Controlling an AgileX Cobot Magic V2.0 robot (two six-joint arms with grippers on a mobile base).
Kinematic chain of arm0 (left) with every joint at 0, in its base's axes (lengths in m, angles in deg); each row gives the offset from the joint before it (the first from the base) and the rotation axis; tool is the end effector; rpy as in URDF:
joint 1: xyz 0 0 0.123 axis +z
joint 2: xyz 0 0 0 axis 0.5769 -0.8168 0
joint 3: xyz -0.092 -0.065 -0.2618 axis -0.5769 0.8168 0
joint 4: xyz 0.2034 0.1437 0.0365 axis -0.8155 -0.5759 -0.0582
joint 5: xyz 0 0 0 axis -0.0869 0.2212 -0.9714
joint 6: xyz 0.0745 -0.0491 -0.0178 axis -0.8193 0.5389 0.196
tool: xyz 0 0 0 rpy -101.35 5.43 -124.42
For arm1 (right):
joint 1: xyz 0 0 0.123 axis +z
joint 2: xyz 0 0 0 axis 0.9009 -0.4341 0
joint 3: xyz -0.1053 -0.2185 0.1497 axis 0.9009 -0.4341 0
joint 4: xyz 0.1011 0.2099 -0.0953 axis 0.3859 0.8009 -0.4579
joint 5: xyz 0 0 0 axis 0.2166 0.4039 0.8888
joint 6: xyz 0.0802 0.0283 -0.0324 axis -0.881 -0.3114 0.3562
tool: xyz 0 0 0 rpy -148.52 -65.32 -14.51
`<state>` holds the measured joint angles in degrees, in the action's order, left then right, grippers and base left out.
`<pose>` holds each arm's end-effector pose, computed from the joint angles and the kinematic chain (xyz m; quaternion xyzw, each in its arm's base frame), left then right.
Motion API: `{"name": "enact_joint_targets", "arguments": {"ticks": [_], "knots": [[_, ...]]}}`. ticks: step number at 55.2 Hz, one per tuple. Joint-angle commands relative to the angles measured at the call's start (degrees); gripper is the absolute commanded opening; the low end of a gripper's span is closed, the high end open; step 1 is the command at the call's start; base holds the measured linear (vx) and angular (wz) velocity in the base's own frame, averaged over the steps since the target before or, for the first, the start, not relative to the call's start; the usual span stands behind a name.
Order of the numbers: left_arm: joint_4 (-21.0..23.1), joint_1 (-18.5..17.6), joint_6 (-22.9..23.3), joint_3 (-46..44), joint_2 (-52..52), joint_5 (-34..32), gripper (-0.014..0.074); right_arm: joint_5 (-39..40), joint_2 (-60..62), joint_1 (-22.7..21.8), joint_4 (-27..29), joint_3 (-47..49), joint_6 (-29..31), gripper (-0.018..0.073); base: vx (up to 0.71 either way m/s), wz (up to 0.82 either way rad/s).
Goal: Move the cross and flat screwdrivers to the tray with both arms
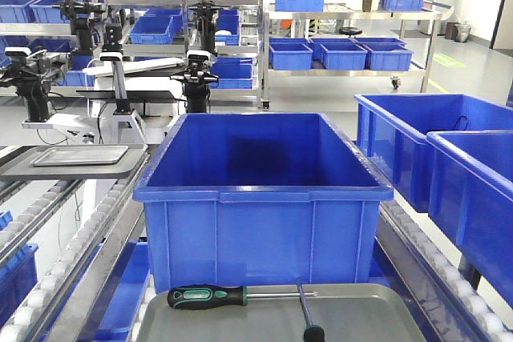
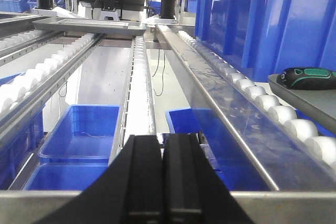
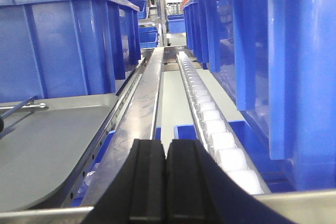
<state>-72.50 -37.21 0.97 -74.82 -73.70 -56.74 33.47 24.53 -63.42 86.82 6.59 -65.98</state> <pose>0.0553 -0.0034 0.1855 -0.0302 0.7570 -0.0593 0.6501 0.0567 0.0005 0.1912 0.0307 0.7299 0.0357 0.6820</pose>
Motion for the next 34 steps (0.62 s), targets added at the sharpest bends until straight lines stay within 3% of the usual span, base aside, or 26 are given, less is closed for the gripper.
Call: {"name": "enact_joint_targets", "arguments": {"ticks": [1, 34], "knots": [[0.2, 0.2, 0.6, -1.2, 0.5, -2.8, -0.0006, 5.2, 0.3, -0.4, -0.3, -0.4, 0.1, -0.0008, 0.0, 0.0], [0.2, 0.2, 0.6, -1.2, 0.5, -2.8, -0.0006, 5.2, 0.3, -0.4, -0.3, -0.4, 0.1, -0.0008, 0.0, 0.0]]}}
